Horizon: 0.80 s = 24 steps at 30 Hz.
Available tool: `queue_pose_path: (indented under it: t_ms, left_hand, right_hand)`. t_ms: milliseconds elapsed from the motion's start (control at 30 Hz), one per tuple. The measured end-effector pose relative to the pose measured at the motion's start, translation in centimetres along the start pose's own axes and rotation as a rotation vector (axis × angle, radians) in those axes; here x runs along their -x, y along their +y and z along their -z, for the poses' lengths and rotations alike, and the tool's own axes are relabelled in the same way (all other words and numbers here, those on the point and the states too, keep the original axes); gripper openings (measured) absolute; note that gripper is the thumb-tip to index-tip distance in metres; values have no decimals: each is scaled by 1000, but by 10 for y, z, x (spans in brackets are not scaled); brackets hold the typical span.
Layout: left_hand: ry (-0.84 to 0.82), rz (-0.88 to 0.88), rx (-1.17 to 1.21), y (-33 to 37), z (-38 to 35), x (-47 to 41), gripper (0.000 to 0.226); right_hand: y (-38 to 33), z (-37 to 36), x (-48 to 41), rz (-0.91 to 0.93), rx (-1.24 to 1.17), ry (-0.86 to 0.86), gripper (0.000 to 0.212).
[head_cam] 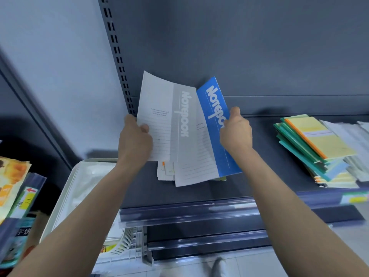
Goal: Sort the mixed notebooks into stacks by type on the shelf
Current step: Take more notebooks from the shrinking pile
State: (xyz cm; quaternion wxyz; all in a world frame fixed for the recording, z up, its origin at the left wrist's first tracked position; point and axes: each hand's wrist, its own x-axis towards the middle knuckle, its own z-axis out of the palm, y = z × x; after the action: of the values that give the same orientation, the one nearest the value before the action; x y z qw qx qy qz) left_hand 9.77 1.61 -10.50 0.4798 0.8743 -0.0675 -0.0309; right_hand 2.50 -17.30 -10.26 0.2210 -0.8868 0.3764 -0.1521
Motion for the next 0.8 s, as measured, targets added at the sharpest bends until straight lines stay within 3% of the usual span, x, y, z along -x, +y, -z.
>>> queue_pose_path:
  t_ms: [267,500,800]
  left_hand:
    - [-44,-118,124,41,-44,22,8]
    - [1,-133,109,76,-83,58,5]
    - [32,-212,159,162,-212,148,5]
  right_hand:
    - [44,49,6,-1,-10,186,26]
    - [101,90,-1,42,-75,220,23]
    - [247,194,-20,48,-171,281,21]
